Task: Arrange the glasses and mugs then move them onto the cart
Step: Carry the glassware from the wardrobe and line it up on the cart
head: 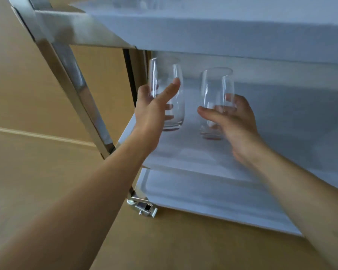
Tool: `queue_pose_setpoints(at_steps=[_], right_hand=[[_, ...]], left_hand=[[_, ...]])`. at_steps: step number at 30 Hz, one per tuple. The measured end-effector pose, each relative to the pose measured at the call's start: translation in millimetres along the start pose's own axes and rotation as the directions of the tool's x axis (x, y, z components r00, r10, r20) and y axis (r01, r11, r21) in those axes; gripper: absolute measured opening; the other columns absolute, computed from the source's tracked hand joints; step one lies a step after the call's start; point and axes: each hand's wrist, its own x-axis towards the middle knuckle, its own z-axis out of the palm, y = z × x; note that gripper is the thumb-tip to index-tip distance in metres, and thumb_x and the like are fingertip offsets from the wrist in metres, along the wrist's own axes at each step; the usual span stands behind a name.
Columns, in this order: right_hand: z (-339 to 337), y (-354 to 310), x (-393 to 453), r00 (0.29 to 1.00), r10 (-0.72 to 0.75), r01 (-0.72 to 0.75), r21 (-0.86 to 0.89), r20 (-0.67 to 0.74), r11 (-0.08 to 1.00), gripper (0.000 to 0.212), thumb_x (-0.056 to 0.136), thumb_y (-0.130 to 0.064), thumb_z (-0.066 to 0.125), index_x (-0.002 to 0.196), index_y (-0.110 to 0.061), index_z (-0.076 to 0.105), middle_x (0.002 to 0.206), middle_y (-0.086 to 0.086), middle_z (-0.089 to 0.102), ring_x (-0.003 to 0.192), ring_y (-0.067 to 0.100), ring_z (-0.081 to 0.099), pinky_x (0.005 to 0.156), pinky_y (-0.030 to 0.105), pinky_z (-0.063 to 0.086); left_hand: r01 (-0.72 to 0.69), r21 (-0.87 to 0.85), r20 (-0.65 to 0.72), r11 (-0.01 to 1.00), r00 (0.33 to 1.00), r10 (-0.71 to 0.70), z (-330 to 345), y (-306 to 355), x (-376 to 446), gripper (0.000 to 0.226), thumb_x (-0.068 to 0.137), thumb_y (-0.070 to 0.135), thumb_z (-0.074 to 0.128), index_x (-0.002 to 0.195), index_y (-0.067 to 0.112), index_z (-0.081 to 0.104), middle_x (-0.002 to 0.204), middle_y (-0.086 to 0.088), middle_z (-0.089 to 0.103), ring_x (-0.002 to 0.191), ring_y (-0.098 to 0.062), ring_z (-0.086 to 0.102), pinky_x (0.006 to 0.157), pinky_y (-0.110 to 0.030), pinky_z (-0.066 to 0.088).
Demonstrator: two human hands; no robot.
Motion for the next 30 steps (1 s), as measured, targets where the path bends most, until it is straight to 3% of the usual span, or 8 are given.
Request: queue_pose_setpoints(at_steps=[2,4,6,9,12,15,23,30], right_hand=[[0,3,9,0.999,-0.032,0.032,0.010,-0.026,0.999,0.078,0.063,-0.025,0.095,0.128,-0.023,0.050,0.114,0.008,0.068,0.085,0.014,0.071,0.068,0.028,0.059],[2,6,16,0.997,-0.059,0.059,0.017,-0.041,0.998,0.080,0.063,-0.023,0.095,0.128,-0.020,0.049,0.113,0.006,0.068,0.090,0.013,0.071,0.087,0.039,0.059],[2,9,23,0.995,-0.089,0.090,0.024,-0.038,0.996,0.082,0.062,-0.022,0.095,0.128,-0.019,0.047,0.114,0.005,0.067,0.094,0.011,0.070,0.094,0.039,0.057],[4,15,33,0.990,-0.141,0.141,0.020,0.002,0.990,0.080,0.064,-0.020,0.094,0.127,-0.022,0.045,0.117,0.003,0.064,0.100,0.010,0.068,0.092,0.032,0.056],[8,21,40,0.979,-0.197,0.198,-0.004,0.055,0.980,0.084,0.063,-0.021,0.095,0.127,-0.027,0.040,0.123,0.001,0.060,0.113,0.016,0.061,0.094,0.030,0.052],[14,27,46,0.967,-0.236,0.240,-0.028,0.100,0.970,0.089,0.061,-0.015,0.096,0.126,-0.030,0.036,0.129,0.000,0.056,0.118,0.021,0.057,0.096,0.034,0.052],[33,29,65,0.950,-0.289,0.299,-0.084,0.116,0.950,0.093,0.058,-0.012,0.097,0.127,-0.034,0.038,0.123,0.003,0.052,0.115,0.018,0.060,0.091,0.035,0.056],[44,38,104,0.941,-0.330,0.336,-0.102,0.070,0.936,0.092,0.060,-0.015,0.097,0.132,-0.028,0.041,0.128,0.004,0.056,0.116,0.022,0.058,0.097,0.035,0.053]], left_hand=[[-0.034,-0.018,-0.003,0.999,0.999,0.034,2,-7,9,0.091,0.066,0.060,0.080,0.141,0.023,0.045,0.129,-0.003,0.063,0.101,-0.020,0.072,0.084,-0.044,0.061],[-0.073,-0.026,0.001,0.997,0.997,0.073,3,-17,17,0.087,0.068,0.058,0.081,0.140,0.025,0.045,0.129,0.001,0.062,0.107,-0.018,0.069,0.087,-0.043,0.060],[-0.116,-0.026,-0.013,0.993,0.993,0.116,4,-24,23,0.077,0.070,0.057,0.081,0.134,0.028,0.050,0.125,0.009,0.064,0.111,-0.013,0.065,0.095,-0.042,0.055],[-0.177,-0.012,-0.053,0.984,0.983,0.176,4,-35,32,0.073,0.070,0.057,0.083,0.131,0.032,0.052,0.122,0.011,0.065,0.112,-0.008,0.064,0.099,-0.038,0.049],[-0.215,-0.032,-0.092,0.976,0.973,0.212,2,-43,38,0.079,0.065,0.056,0.086,0.133,0.035,0.051,0.127,0.008,0.064,0.115,-0.012,0.064,0.102,-0.042,0.051],[-0.266,-0.001,-0.095,0.964,0.960,0.265,0,-48,42,0.078,0.069,0.051,0.087,0.136,0.036,0.051,0.129,0.013,0.062,0.118,-0.011,0.060,0.103,-0.042,0.051],[-0.284,-0.028,-0.048,0.959,0.958,0.282,-3,-56,49,0.083,0.067,0.051,0.085,0.140,0.042,0.047,0.136,0.016,0.056,0.130,-0.012,0.053,0.109,-0.046,0.046],[-0.288,-0.031,-0.034,0.957,0.957,0.287,-3,-61,51,0.087,0.064,0.053,0.086,0.140,0.042,0.045,0.139,0.015,0.055,0.133,-0.013,0.051,0.110,-0.048,0.045]])
